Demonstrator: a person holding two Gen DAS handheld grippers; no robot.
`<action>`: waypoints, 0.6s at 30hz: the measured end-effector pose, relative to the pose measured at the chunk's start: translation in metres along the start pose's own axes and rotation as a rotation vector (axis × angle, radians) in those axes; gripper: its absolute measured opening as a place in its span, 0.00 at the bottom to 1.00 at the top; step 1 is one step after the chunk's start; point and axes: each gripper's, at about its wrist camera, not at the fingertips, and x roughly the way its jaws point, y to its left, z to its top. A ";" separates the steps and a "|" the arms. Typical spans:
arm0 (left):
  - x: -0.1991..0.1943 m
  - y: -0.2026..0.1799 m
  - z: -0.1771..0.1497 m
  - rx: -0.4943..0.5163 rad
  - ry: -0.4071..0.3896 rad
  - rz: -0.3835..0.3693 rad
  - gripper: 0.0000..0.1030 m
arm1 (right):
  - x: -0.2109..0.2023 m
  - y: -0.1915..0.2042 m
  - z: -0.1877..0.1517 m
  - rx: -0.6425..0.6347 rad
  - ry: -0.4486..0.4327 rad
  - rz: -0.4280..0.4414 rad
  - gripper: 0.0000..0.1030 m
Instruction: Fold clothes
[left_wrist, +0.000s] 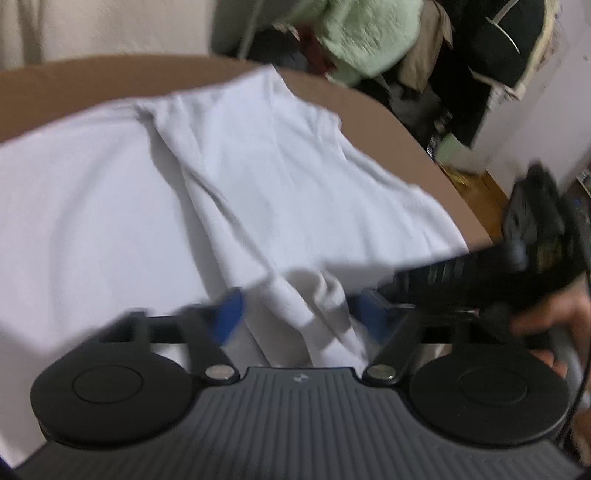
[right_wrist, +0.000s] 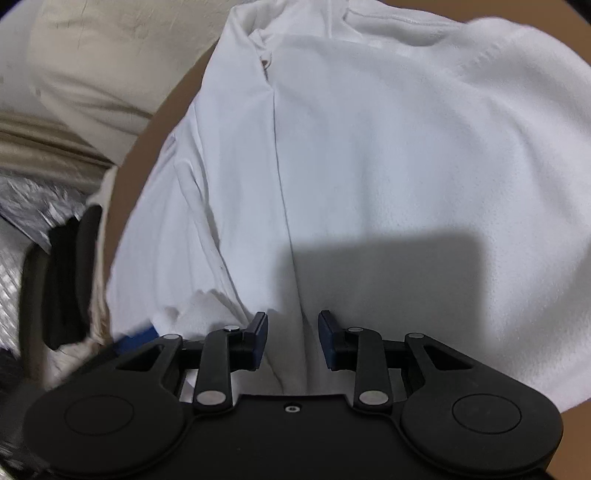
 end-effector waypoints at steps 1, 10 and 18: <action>-0.007 0.000 -0.006 -0.005 -0.018 0.019 0.08 | -0.001 -0.002 -0.001 0.013 -0.002 0.012 0.34; -0.070 0.025 -0.087 -0.430 -0.022 0.109 0.10 | -0.004 0.007 -0.002 -0.015 -0.010 0.011 0.46; -0.097 -0.006 -0.092 -0.204 -0.072 0.206 0.13 | -0.007 0.009 -0.019 -0.027 0.007 0.045 0.45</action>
